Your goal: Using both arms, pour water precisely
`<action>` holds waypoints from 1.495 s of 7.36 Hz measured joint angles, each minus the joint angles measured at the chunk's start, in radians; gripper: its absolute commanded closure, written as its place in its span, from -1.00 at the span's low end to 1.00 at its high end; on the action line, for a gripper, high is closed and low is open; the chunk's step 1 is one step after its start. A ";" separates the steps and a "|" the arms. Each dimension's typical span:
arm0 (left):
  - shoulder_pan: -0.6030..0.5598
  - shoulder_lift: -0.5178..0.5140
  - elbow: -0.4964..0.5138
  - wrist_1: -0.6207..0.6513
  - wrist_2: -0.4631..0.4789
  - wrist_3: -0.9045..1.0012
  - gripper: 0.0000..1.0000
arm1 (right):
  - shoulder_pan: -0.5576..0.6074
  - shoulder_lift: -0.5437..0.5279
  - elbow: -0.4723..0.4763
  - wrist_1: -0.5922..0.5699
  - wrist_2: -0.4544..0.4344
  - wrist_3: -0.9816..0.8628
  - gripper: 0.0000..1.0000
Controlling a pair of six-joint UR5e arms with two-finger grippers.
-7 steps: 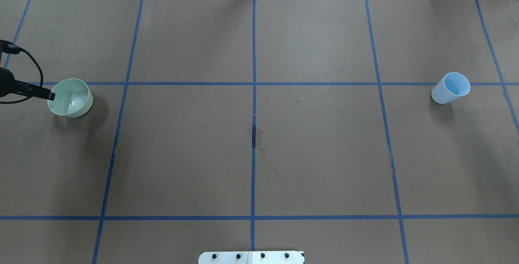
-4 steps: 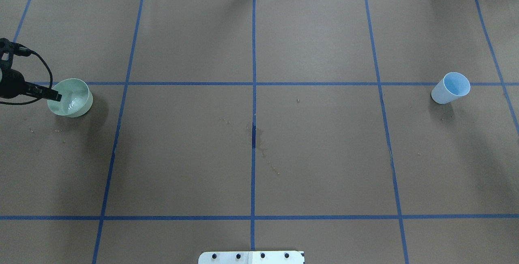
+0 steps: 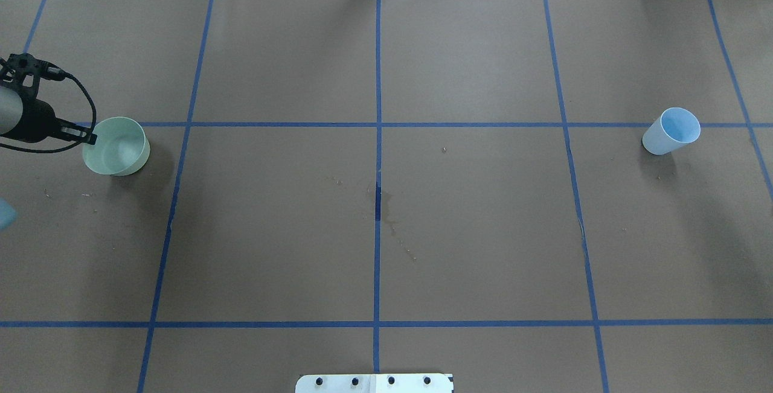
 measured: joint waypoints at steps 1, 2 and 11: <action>0.001 -0.024 -0.016 0.014 -0.007 -0.007 1.00 | 0.000 -0.001 0.000 0.000 0.000 0.000 -1.00; 0.005 -0.060 -0.038 0.046 -0.018 -0.034 1.00 | 0.000 -0.002 0.000 0.000 0.001 0.000 -1.00; 0.376 -0.490 -0.080 0.357 0.135 -0.453 1.00 | 0.000 -0.003 -0.003 0.000 0.003 0.002 -1.00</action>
